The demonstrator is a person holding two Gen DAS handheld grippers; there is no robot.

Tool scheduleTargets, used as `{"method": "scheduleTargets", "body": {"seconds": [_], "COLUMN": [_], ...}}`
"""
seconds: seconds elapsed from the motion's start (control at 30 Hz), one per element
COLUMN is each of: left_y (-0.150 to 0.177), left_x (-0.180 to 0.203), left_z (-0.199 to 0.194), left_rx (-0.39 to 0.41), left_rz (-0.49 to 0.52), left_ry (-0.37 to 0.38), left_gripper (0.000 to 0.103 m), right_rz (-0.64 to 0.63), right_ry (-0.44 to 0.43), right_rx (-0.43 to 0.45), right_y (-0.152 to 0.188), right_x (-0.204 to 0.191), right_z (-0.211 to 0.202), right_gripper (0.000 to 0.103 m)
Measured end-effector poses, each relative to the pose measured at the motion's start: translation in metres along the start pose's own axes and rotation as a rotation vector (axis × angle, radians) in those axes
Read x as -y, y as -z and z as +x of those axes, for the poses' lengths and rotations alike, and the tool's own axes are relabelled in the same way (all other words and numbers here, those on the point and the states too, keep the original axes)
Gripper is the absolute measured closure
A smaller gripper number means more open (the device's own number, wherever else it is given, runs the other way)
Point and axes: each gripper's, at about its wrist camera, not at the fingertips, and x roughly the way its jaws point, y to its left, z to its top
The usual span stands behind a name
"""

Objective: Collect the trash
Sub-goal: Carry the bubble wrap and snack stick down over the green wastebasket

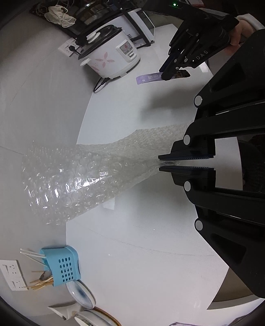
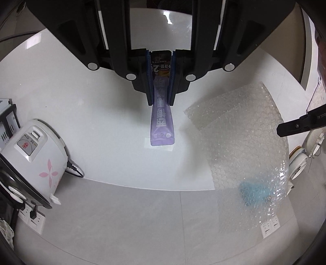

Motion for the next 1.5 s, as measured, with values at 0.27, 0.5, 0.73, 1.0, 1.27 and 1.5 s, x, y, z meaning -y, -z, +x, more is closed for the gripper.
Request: {"method": "scheduleTargets", "body": {"seconds": [0.27, 0.5, 0.73, 1.0, 1.27, 1.5], "left_y": [0.036, 0.07, 0.109, 0.152, 0.193, 0.225], "left_x": [-0.021, -0.033, -0.039, -0.047, -0.053, -0.054], "left_z": [-0.03, -0.054, -0.068, -0.067, -0.053, -0.046], "left_rx": [-0.01, -0.017, -0.037, -0.068, -0.112, -0.124], "left_rz": [0.018, 0.039, 0.068, 0.081, 0.097, 0.129], "left_ry": [0.036, 0.059, 0.084, 0.086, 0.094, 0.106], "left_gripper": [0.099, 0.099, 0.099, 0.099, 0.099, 0.099], "right_rz": [0.012, 0.007, -0.003, 0.012, 0.031, 0.021], "right_ry": [-0.006, -0.016, -0.022, -0.043, -0.077, -0.088], "right_rx": [0.025, 0.04, 0.029, -0.01, -0.044, -0.11], "right_y": [0.023, 0.053, 0.088, 0.123, 0.154, 0.19], "right_x": [-0.025, -0.047, -0.06, -0.066, -0.07, -0.075], "right_z": [-0.024, -0.048, -0.062, -0.064, -0.061, -0.049], "right_gripper": [0.09, 0.09, 0.09, 0.09, 0.09, 0.09]}}
